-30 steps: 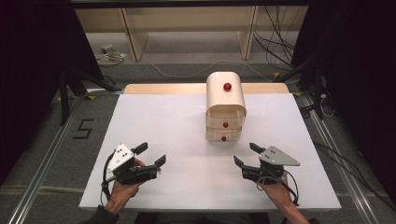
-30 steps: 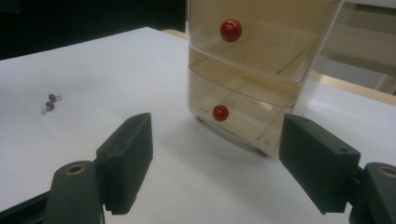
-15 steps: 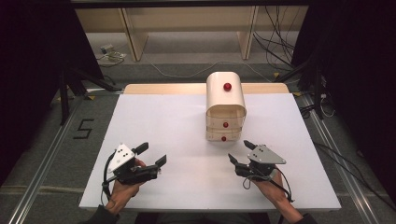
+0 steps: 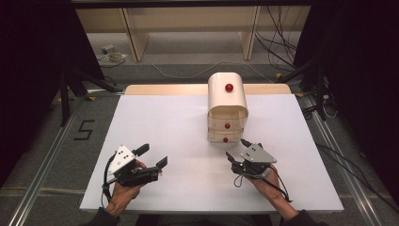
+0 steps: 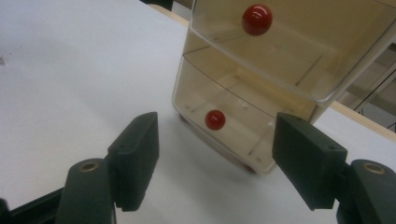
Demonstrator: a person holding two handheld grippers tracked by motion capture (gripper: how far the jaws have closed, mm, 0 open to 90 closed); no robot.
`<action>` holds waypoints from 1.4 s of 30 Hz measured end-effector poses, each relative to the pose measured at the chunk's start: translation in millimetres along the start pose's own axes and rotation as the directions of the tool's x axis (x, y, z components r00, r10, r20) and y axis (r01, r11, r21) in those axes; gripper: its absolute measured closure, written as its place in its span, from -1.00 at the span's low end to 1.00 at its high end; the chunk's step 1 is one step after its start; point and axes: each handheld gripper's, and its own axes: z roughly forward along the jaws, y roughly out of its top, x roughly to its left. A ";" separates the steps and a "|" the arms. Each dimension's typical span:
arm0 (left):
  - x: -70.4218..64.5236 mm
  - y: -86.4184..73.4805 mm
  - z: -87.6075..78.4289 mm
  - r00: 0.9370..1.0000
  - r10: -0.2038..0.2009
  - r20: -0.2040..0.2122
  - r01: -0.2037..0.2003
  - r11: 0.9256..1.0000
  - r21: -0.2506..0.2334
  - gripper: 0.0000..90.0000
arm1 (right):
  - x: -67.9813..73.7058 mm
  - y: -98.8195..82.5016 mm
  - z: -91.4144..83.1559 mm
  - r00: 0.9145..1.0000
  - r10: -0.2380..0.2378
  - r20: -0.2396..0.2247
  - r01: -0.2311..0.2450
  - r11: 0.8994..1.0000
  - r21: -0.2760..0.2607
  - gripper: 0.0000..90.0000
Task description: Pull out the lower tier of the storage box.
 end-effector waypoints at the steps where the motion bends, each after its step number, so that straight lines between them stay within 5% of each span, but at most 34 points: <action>1: 0.1 0.0 -0.1 1.000 0.000 0.000 0.000 1.000 0.001 -0.65 | 0.9 0.4 1.4 1.000 -0.005 0.001 0.005 1.000 0.001 -0.27; 14: -0.1 0.4 -1.1 1.000 0.003 -0.002 -0.003 1.000 -0.002 -0.65 | 10.5 2.2 18.2 0.996 -0.081 0.035 0.080 0.996 0.023 -0.21; 29: -0.1 0.6 -1.1 1.000 0.005 0.001 -0.005 1.000 -0.003 -0.65 | 21.4 0.1 33.5 0.972 -0.225 0.073 0.223 0.974 0.037 -0.08; 42: -0.4 0.8 -1.3 1.000 0.003 0.001 -0.003 1.000 -0.004 -0.65 | 25.2 -4.8 48.2 0.951 -0.285 0.121 0.277 0.958 0.074 0.03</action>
